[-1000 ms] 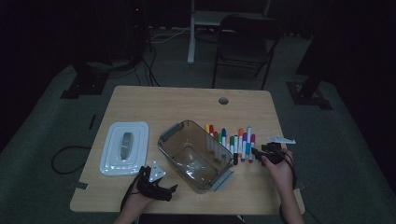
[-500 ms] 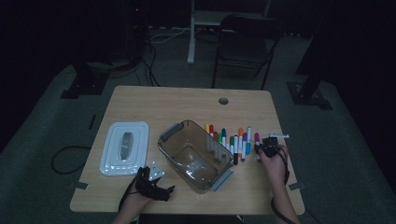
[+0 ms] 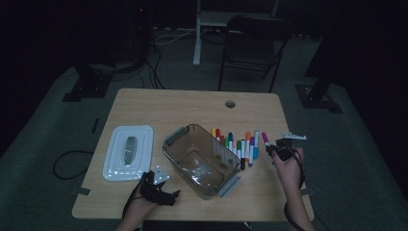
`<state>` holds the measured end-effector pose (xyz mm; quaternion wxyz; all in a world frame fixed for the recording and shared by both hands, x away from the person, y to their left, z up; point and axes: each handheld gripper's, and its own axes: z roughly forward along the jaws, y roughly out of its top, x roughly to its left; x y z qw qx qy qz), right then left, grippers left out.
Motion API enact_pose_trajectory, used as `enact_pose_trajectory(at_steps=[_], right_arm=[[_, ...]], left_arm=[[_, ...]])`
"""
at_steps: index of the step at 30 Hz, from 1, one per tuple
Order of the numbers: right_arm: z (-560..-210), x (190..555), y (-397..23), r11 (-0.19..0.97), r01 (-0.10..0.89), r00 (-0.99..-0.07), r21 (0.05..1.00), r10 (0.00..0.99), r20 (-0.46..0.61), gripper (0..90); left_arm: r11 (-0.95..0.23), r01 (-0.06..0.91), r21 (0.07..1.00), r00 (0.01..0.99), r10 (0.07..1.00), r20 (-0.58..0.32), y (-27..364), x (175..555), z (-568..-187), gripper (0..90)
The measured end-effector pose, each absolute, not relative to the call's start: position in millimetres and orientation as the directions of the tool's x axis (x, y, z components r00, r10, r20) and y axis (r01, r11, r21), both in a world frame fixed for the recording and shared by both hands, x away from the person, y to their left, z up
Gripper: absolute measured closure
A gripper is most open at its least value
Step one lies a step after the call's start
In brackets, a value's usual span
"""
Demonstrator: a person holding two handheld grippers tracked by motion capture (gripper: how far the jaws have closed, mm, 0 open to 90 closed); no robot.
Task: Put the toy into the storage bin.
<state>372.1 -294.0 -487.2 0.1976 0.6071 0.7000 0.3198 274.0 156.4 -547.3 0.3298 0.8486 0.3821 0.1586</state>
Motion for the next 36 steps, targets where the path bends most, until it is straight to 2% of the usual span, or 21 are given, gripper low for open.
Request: enact_pose_trajectory(at_steps=[7,9,10,21,29,36], right_arm=[[-436,357,-275,0.097,0.665,-0.292,0.74,0.946,0.139,76.4],[-432,355,-272,0.101,0.661,-0.307,0.743,0.941,0.145,76.4],[-414,347,-259,0.13,0.638,-0.36,0.759,0.922,0.144,76.4],[-364,318,-206,0.213,0.533,-0.554,0.819,0.819,0.147,76.3],[-353,311,-166,0.265,0.515,-0.655,0.816,0.735,0.175,76.4],[-363,317,-129,0.336,0.518,-0.718,0.786,0.67,0.187,76.3]], left_arm=[[-0.492,0.544,0.68,0.66,0.751,0.016,157,275,-547,0.5],[-0.49,0.543,0.682,0.659,0.752,0.016,157,276,-547,0.5],[-0.493,0.543,0.68,0.66,0.751,0.017,157,276,-547,0.4],[-0.491,0.545,0.68,0.659,0.752,0.015,157,276,-547,0.4],[-0.49,0.545,0.68,0.66,0.752,0.013,157,276,-547,0.4],[-0.489,0.545,0.681,0.658,0.753,0.014,157,276,-547,0.4]])
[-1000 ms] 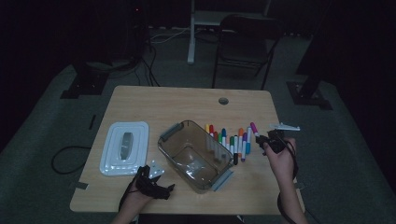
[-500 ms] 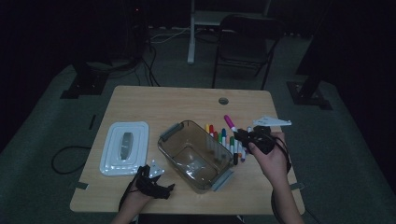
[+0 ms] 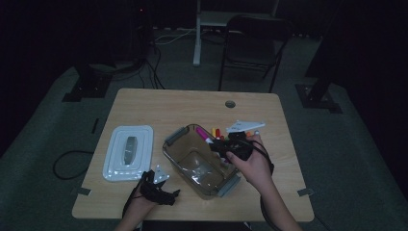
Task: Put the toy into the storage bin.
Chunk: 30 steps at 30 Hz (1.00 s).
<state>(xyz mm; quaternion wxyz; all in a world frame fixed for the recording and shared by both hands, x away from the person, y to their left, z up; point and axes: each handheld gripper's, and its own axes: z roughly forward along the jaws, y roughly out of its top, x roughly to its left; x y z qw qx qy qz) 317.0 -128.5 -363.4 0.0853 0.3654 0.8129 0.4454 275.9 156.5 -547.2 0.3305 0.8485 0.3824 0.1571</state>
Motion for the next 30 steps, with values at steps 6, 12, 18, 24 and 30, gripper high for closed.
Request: enact_pose_trajectory(at_steps=[6,12,18,24,30], right_arm=[[-388,328,-99,0.408,0.56,-0.74,0.721,0.638,0.214,76.3],[-409,338,-78,0.458,0.591,-0.741,0.664,0.633,0.223,76.3],[-425,351,-62,0.5,0.626,-0.741,0.598,0.62,0.258,76.3],[-433,360,-53,0.52,0.669,-0.727,0.53,0.604,0.326,76.4],[-442,370,-40,0.566,0.67,-0.732,0.48,0.611,0.301,76.3]], left_arm=[[-0.491,0.544,0.681,0.659,0.752,0.015,157,276,-547,0.4],[-0.49,0.544,0.681,0.659,0.752,0.015,157,276,-547,0.5],[-0.491,0.544,0.681,0.659,0.752,0.015,157,276,-547,0.5],[-0.491,0.544,0.681,0.659,0.752,0.015,157,276,-547,0.5],[-0.49,0.544,0.681,0.659,0.752,0.015,157,276,-547,0.5]])
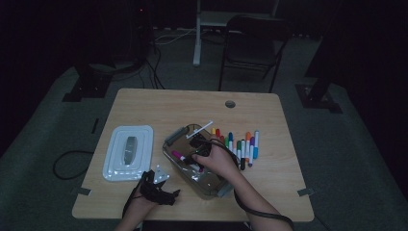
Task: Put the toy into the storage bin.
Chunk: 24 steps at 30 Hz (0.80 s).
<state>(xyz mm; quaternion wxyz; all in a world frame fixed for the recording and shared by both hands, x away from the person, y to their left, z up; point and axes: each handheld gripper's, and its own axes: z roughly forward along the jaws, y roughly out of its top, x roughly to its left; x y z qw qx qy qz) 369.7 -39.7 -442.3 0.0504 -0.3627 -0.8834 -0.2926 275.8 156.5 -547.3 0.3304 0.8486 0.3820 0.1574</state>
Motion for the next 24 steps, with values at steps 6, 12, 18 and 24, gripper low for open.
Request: enact_pose_trajectory(at_steps=[6,12,18,24], right_arm=[[-459,375,-29,0.598,0.687,-0.723,0.413,0.62,0.305,76.2],[-472,377,-22,0.631,0.693,-0.721,0.348,0.623,0.304,76.0],[-478,376,-20,0.659,0.694,-0.72,0.29,0.624,0.303,75.7],[-478,375,-21,0.661,0.697,-0.715,0.277,0.615,0.333,70.8]], left_arm=[[-0.489,0.544,0.682,0.658,0.753,0.015,156,276,-547,0.5],[-0.49,0.544,0.681,0.658,0.753,0.015,156,276,-547,0.4],[-0.489,0.544,0.682,0.658,0.753,0.016,156,276,-547,0.5],[-0.489,0.544,0.682,0.658,0.753,0.015,156,276,-547,0.5]])
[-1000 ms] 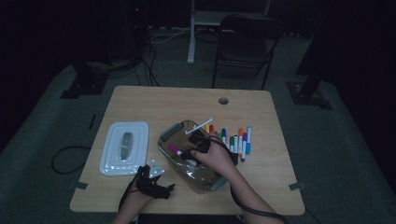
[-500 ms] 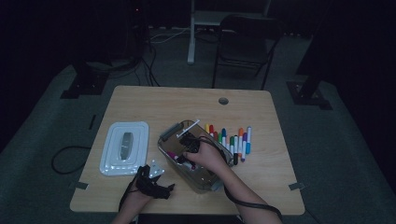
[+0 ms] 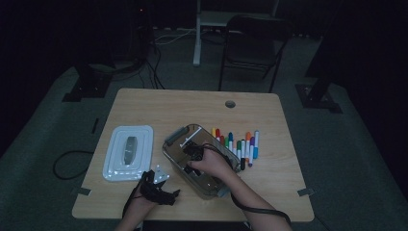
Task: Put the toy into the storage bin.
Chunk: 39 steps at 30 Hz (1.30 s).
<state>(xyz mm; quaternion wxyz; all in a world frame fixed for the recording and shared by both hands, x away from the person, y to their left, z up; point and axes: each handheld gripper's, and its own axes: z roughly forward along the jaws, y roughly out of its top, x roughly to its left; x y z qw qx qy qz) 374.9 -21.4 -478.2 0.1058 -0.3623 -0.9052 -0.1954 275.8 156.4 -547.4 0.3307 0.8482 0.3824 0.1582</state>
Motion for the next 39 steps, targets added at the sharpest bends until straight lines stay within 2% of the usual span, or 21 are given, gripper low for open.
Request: enact_pose_trajectory(at_steps=[3,5,12,17,19,21,24,27,31,33,34,39], right_arm=[[-474,375,-24,0.656,0.683,-0.731,0.321,0.604,0.318,64.9],[-467,374,-29,0.635,0.682,-0.731,0.363,0.604,0.317,64.6],[-437,371,-55,0.589,0.626,-0.768,0.511,0.578,0.275,54.3],[-418,370,-75,0.512,0.592,-0.768,0.623,0.592,0.244,49.9],[-411,369,-83,0.482,0.568,-0.769,0.667,0.6,0.221,45.3],[-407,369,-88,0.463,0.559,-0.765,0.688,0.607,0.213,45.5],[-395,366,-107,0.388,0.528,-0.732,0.755,0.659,0.173,40.7],[-390,367,-124,0.328,0.521,-0.692,0.788,0.702,0.165,39.7],[-387,366,-147,0.278,0.452,-0.62,0.848,0.781,0.074,35.2],[-387,366,-161,0.149,0.453,-0.552,0.879,0.821,0.145,21.3],[-388,367,-166,0.098,0.444,-0.527,0.891,0.832,0.171,17.8],[-395,366,-189,0.098,0.406,-0.474,0.909,0.873,0.117,18.6]], left_arm=[[-0.489,0.544,0.681,0.658,0.753,0.015,156,276,-547,0.5],[-0.489,0.544,0.682,0.658,0.753,0.015,156,276,-547,0.5],[-0.49,0.544,0.681,0.658,0.753,0.015,157,276,-547,0.4],[-0.49,0.545,0.681,0.658,0.752,0.015,157,276,-547,0.5],[-0.489,0.545,0.681,0.658,0.753,0.015,157,276,-547,0.5],[-0.489,0.545,0.681,0.658,0.753,0.014,157,276,-547,0.4],[-0.49,0.545,0.681,0.658,0.753,0.015,157,276,-547,0.5],[-0.49,0.545,0.681,0.658,0.753,0.015,157,276,-547,0.5],[-0.489,0.544,0.682,0.657,0.753,0.016,157,276,-547,0.5],[-0.49,0.544,0.681,0.658,0.753,0.016,157,276,-547,0.5],[-0.49,0.544,0.682,0.658,0.753,0.016,157,276,-547,0.5],[-0.488,0.545,0.682,0.657,0.754,0.015,156,276,-547,0.5]])
